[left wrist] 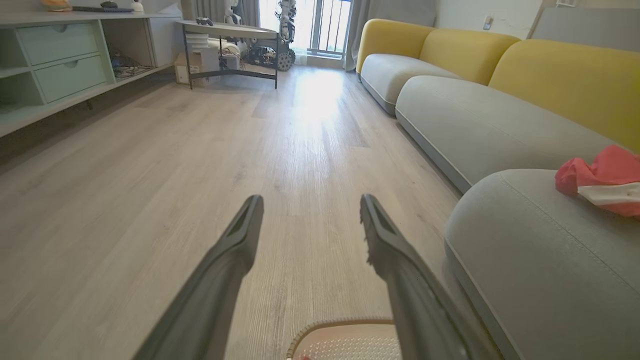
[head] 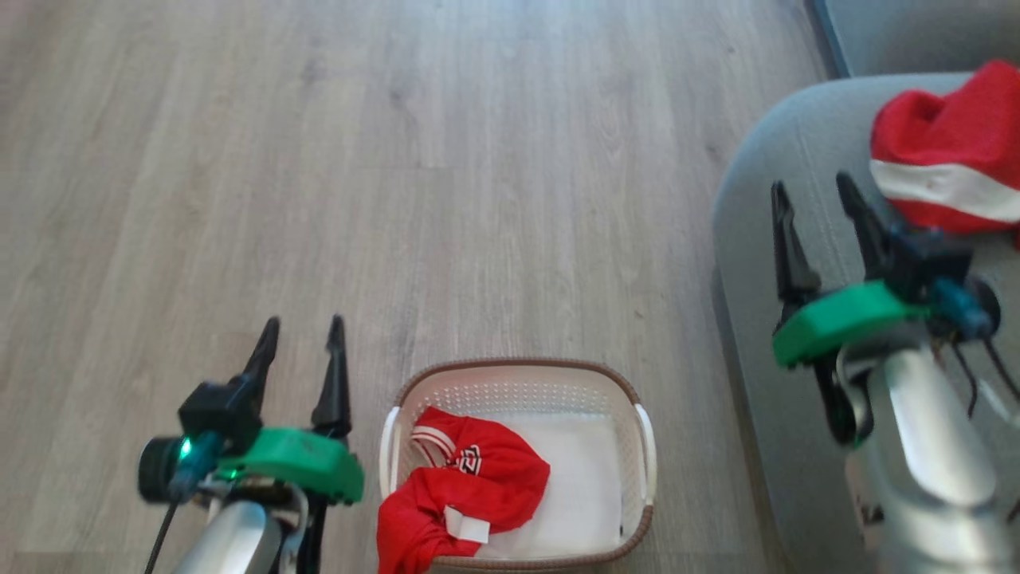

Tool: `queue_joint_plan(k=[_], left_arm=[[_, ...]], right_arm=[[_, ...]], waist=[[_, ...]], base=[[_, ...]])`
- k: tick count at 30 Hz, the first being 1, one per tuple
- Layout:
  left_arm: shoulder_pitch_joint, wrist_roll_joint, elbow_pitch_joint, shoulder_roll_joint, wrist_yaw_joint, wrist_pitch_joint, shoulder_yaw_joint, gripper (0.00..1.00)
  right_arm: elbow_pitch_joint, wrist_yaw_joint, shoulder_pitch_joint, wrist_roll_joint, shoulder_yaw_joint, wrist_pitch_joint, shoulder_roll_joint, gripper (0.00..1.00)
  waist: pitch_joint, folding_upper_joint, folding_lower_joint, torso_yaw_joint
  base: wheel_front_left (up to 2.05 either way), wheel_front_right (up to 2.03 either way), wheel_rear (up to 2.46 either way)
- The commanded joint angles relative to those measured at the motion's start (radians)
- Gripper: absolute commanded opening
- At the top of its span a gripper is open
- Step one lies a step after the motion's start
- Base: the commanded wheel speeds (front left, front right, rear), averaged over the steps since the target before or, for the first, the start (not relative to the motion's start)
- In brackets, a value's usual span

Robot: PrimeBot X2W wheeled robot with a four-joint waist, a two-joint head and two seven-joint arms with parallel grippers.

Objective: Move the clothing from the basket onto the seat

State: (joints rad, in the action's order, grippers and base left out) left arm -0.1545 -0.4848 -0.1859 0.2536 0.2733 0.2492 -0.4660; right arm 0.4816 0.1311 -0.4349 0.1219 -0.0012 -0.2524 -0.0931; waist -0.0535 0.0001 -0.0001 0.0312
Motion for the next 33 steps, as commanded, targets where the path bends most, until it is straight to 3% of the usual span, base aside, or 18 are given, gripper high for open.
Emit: queue_joint_plan(k=[1, 7, 13, 33], left_arm=[[-0.013, 0.017, 0.044, 0.025, 0.007, 0.012, 0.059, 1.00], [0.077, 0.053, 0.091, 0.007, 0.015, 0.012, 0.117, 1.00], [0.166, 0.078, 0.136, -0.014, 0.016, 0.013, 0.160, 1.00], [0.236, 0.115, 0.097, -0.055, -0.064, 0.013, 0.236, 1.00]], right_arm=[[-0.060, 0.000, 0.016, -0.010, 0.006, -0.009, 0.019, 1.00], [-0.180, 0.000, 0.159, 0.005, -0.027, -0.009, 0.042, 1.00], [-0.267, 0.000, 0.286, 0.079, 0.011, -0.009, 0.043, 1.00], [-0.321, 0.000, 0.402, 0.116, 0.065, -0.009, 0.043, 1.00]], waist=[[0.014, -0.0001, 0.0001, 0.022], [0.037, -0.0001, 0.0001, 0.052], [0.057, -0.0001, 0.0001, 0.056], [0.080, -0.0001, 0.0001, 0.026]], base=[[0.00, 0.00, 0.00], [0.00, 0.00, 0.00], [0.00, 0.00, 0.00], [0.00, 0.00, 0.00]])
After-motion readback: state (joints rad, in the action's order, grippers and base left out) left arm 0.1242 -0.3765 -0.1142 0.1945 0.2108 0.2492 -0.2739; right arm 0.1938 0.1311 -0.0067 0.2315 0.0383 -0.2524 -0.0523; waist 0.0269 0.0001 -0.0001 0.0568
